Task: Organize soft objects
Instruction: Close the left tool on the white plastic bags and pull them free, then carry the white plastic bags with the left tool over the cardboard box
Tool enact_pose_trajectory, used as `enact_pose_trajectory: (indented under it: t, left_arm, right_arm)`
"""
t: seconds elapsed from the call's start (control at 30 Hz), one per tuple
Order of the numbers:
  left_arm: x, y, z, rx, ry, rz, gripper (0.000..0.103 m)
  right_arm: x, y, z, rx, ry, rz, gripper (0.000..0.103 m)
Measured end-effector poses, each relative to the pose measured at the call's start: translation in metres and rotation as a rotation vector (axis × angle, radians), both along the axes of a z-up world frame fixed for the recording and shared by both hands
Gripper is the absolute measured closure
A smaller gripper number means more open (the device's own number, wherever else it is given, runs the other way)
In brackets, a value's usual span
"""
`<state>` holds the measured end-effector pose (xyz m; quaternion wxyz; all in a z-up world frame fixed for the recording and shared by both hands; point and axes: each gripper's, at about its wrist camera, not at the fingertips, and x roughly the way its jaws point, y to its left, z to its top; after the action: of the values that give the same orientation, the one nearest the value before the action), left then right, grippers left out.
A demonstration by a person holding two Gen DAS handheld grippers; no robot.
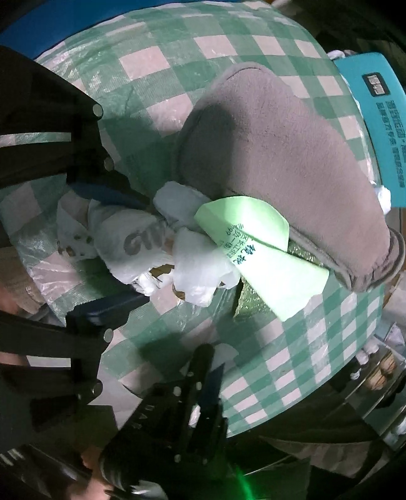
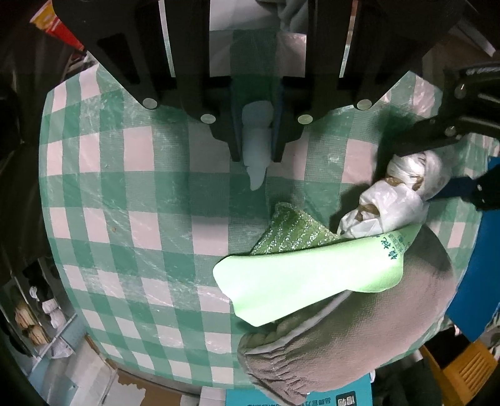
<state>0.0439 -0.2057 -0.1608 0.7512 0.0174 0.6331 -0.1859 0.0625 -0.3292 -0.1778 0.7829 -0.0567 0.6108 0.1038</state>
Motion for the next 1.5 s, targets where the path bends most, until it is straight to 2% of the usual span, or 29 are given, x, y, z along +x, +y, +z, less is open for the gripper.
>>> enact_pose_trajectory:
  t: [0.07, 0.17, 0.37, 0.73, 1.5]
  left_arm:
    - [-0.002, -0.001, 0.002, -0.005, -0.004, -0.015, 0.060]
    - [-0.006, -0.002, 0.008, -0.009, -0.014, -0.030, 0.063]
    - [-0.013, -0.001, 0.025, -0.007, -0.057, -0.052, 0.064]
    - [-0.027, 0.017, 0.064, -0.035, -0.130, -0.036, 0.065]
    - [-0.042, 0.073, 0.127, -0.070, -0.280, 0.078, 0.065]
  right_arm:
    - [0.002, 0.001, 0.003, 0.005, -0.006, -0.001, 0.086]
    - [0.001, 0.000, 0.012, 0.018, -0.016, -0.003, 0.087]
    - [-0.001, 0.000, 0.028, 0.040, -0.042, 0.001, 0.087]
    - [-0.008, -0.003, 0.050, 0.066, -0.097, 0.023, 0.087]
    - [-0.016, 0.047, 0.126, 0.150, -0.221, 0.097, 0.087]
